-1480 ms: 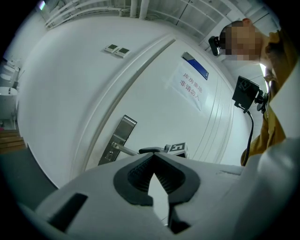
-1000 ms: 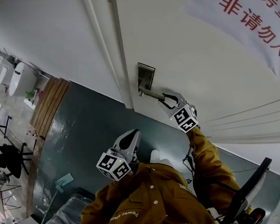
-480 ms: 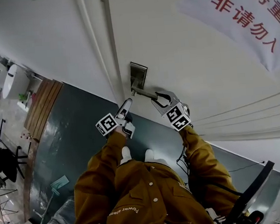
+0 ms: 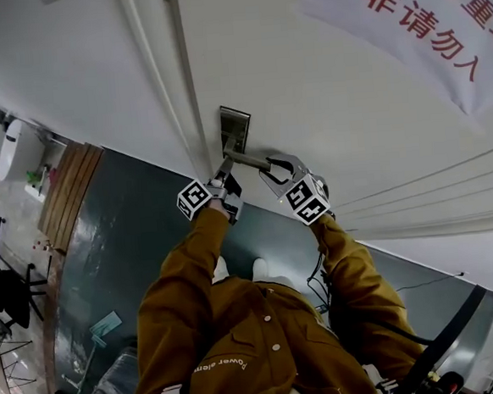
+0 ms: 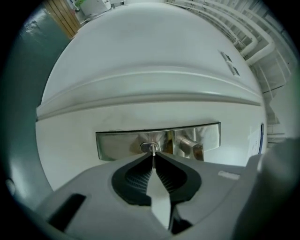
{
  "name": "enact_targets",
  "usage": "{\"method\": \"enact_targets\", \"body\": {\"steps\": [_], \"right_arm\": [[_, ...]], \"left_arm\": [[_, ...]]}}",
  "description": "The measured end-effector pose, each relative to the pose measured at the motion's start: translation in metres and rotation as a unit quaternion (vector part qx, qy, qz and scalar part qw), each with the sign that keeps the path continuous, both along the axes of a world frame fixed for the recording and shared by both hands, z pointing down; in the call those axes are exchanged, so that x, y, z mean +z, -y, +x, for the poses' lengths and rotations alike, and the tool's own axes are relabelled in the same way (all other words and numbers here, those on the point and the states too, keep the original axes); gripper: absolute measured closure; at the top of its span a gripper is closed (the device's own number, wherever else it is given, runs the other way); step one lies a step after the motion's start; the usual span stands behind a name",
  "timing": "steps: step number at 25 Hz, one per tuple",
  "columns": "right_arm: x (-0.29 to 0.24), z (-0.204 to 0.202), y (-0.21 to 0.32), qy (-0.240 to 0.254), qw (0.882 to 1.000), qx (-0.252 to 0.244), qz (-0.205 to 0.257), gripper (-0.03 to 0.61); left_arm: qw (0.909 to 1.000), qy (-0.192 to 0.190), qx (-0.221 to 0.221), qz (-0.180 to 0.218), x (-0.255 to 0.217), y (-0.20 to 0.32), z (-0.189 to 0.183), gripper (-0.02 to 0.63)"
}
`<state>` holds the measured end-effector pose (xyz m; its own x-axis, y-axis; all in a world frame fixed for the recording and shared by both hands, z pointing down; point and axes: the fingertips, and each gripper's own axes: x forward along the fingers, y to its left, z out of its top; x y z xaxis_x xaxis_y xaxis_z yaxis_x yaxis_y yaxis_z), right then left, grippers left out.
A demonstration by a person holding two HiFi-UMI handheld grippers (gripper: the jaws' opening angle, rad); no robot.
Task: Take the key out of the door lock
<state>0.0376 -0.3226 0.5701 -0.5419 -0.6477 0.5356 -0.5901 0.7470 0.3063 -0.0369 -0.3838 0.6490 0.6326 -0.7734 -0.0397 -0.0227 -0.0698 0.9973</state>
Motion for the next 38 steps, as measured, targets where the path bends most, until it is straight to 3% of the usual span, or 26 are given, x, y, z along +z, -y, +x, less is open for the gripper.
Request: {"method": "enact_targets", "body": {"steps": [4, 8, 9, 13, 16, 23, 27, 29, 31, 34, 36, 38], "right_arm": [[-0.001, 0.002, 0.0, -0.001, 1.0, 0.005, 0.004, 0.445], [0.001, 0.002, 0.001, -0.002, 1.0, 0.009, 0.004, 0.442], [0.0, 0.002, 0.002, -0.004, 1.0, 0.01, 0.005, 0.442], [0.0, 0.002, 0.002, -0.007, 1.0, 0.017, 0.004, 0.44], [0.001, 0.001, 0.002, -0.004, 1.0, 0.023, 0.001, 0.439], [0.0, 0.002, 0.001, 0.008, 0.999, 0.031, 0.005, 0.435], [-0.012, -0.001, -0.012, 0.053, 0.997, 0.053, 0.003, 0.394], [-0.031, 0.002, -0.021, 0.082, 0.994, 0.075, 0.019, 0.395], [-0.06, 0.007, -0.032, 0.117, 0.987, 0.102, 0.047, 0.423], [-0.108, 0.017, -0.051, 0.169, 0.972, 0.134, 0.089, 0.476], [-0.135, 0.021, -0.065, 0.203, 0.962, 0.145, 0.109, 0.516], [-0.153, 0.022, -0.08, 0.238, 0.953, 0.15, 0.116, 0.549]], "left_arm": [[1.0, 0.001, 0.003, 0.001, -0.001, 0.0, 0.001, 0.594], [0.9972, 0.067, 0.031, 0.013, 0.0, -0.002, 0.002, 0.592], [0.997, 0.068, 0.036, 0.009, 0.0, -0.002, 0.002, 0.591], [0.9993, 0.006, 0.027, -0.024, -0.001, -0.004, 0.001, 0.594], [0.9993, -0.005, 0.025, -0.029, -0.001, -0.016, -0.005, 0.594], [0.999, 0.023, 0.038, 0.004, -0.016, -0.079, -0.027, 0.594], [0.9989, 0.004, 0.034, 0.034, -0.056, -0.108, -0.039, 0.594], [0.997, 0.035, 0.039, 0.057, -0.076, -0.121, -0.045, 0.594], [0.9836, 0.136, 0.052, 0.106, -0.091, -0.13, -0.052, 0.594], [0.9483, 0.237, 0.065, 0.201, -0.14, -0.144, -0.047, 0.594], [0.918, 0.292, 0.062, 0.261, -0.174, -0.154, -0.041, 0.594], [0.8777, 0.35, 0.057, 0.322, -0.203, -0.166, -0.034, 0.594]]}}
